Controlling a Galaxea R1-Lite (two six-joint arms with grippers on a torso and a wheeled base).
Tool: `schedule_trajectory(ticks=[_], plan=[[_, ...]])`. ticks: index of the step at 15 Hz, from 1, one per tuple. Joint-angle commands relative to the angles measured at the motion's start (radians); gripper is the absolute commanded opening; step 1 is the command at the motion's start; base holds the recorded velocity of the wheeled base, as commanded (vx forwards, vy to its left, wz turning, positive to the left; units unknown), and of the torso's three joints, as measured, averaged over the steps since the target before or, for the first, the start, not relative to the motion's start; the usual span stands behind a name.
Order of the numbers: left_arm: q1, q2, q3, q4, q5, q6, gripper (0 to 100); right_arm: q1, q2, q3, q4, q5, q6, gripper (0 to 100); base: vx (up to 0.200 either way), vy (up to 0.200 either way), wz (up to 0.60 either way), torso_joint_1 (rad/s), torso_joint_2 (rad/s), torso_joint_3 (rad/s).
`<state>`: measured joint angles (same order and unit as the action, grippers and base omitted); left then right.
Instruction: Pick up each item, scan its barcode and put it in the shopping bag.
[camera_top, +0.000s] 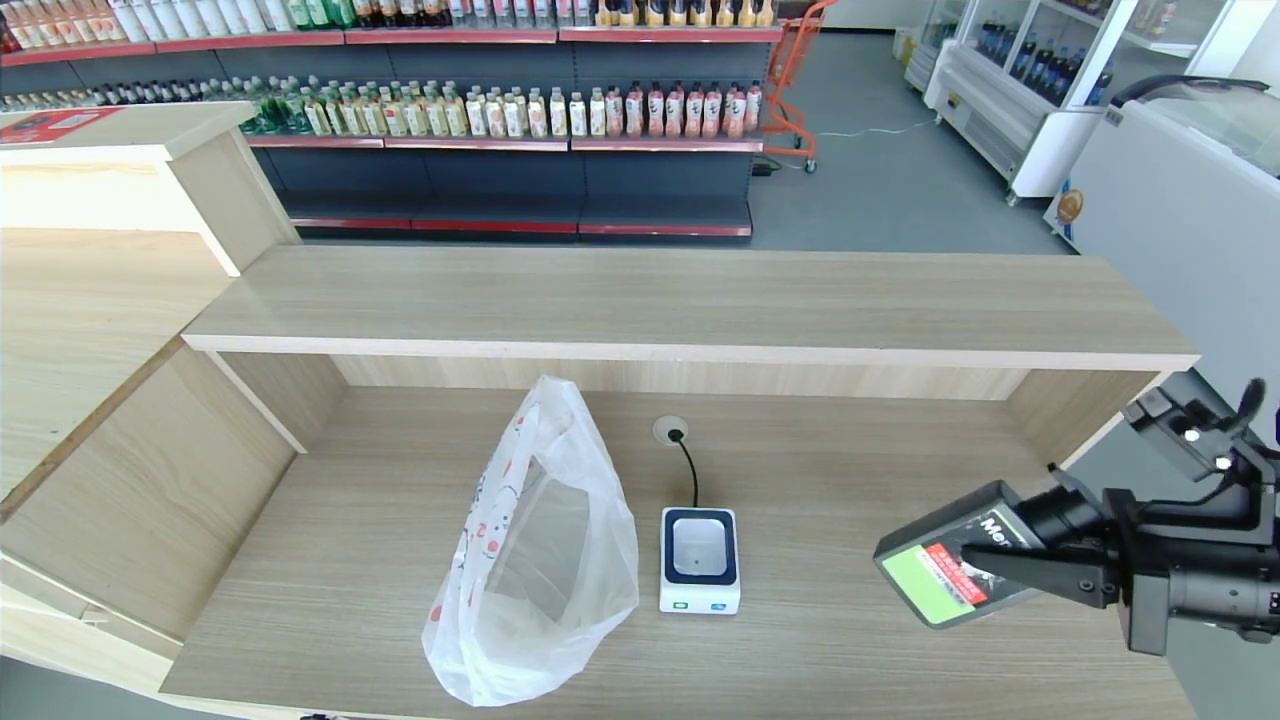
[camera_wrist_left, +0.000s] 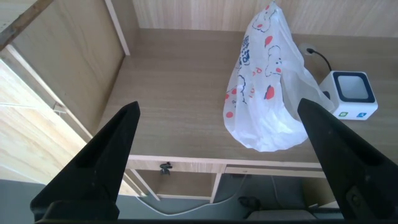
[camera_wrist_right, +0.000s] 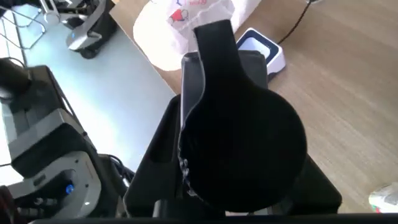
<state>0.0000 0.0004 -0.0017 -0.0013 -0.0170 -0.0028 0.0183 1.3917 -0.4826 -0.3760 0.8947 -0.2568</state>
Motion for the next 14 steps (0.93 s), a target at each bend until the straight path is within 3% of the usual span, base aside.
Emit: schedule_trajectory(ticks=[1, 7, 14], plan=[[0.0, 0.0, 0.0, 0.0, 0.0, 0.0, 100, 0.046, 0.191, -0.033, -0.066, -0.037, 0.129, 0, 0.0, 0.0, 0.0, 0.0, 0.0, 0.0], [0.0, 0.0, 0.0, 0.0, 0.0, 0.0, 100, 0.186, 0.494, -0.191, -0.087, -0.083, 0.136, 0, 0.0, 0.0, 0.0, 0.0, 0.0, 0.0], [0.0, 0.0, 0.0, 0.0, 0.0, 0.0, 100, 0.313, 0.768, -0.403, -0.189, -0.232, 0.136, 0, 0.0, 0.0, 0.0, 0.0, 0.0, 0.0]])
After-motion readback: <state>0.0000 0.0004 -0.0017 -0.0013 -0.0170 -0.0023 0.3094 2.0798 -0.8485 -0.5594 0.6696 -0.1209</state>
